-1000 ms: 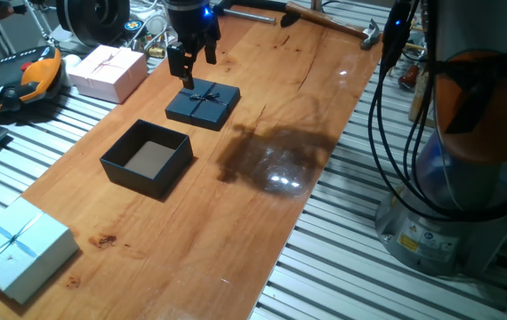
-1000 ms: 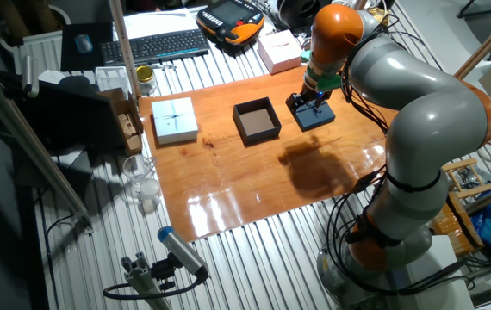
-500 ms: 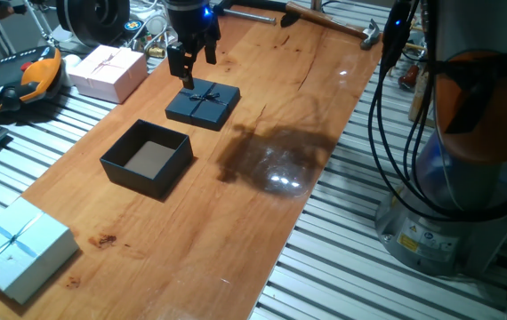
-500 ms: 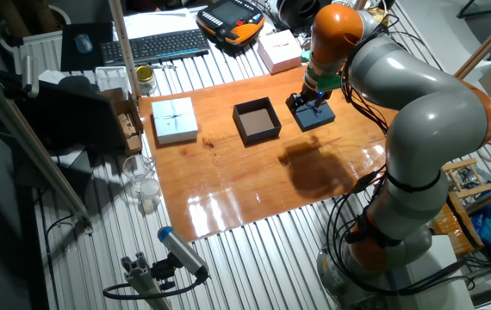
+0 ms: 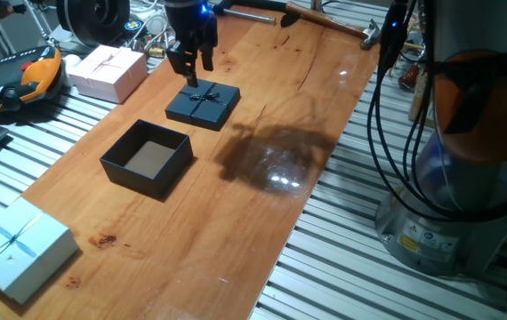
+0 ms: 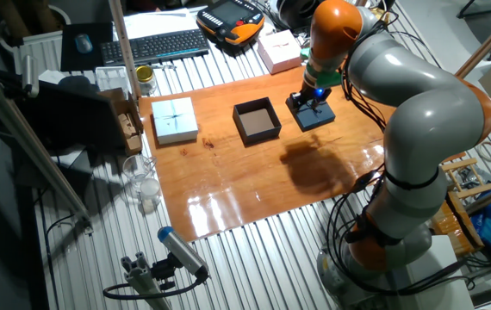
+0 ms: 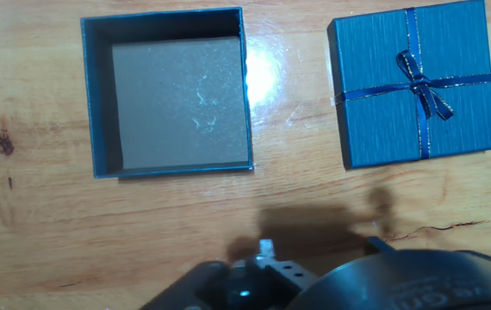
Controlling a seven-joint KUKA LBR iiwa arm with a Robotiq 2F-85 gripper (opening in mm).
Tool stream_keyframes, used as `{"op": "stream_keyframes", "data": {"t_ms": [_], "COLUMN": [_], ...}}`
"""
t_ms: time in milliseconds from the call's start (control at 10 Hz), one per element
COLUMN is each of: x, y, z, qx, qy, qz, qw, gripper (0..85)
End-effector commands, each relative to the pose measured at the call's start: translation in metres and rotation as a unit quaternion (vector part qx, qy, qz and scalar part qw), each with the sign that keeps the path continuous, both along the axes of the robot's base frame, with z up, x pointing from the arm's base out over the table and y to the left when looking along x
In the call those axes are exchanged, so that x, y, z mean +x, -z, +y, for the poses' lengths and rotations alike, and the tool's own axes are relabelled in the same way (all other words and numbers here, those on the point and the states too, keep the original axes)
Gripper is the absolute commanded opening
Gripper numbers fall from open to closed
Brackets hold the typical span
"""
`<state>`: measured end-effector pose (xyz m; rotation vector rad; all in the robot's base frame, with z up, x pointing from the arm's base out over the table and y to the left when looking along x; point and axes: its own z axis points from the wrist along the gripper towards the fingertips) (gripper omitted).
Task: Cover the box
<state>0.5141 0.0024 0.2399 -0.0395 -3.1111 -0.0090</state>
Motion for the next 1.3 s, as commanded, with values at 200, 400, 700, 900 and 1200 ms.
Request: {"op": "stream_keyframes", "data": {"t_ms": [200,400,700,900,1200], "x": [-0.0001,0.0001,0.0011,0.0012,0.0037], "y": [0.0,0.0,0.002,0.003,0.011], "z": [0.0,0.0,0.0,-0.001,-0.003], "qx": [0.001,0.001,-0.001,-0.002,-0.002], "qy": [0.0,0.001,0.003,0.003,0.004], "qz": [0.0,0.0,-0.002,-0.005,-0.009], "qw": [1.0,1.0,1.0,1.0,0.9999], "gripper": [0.0,0.0,0.0,0.0,0.0]}}
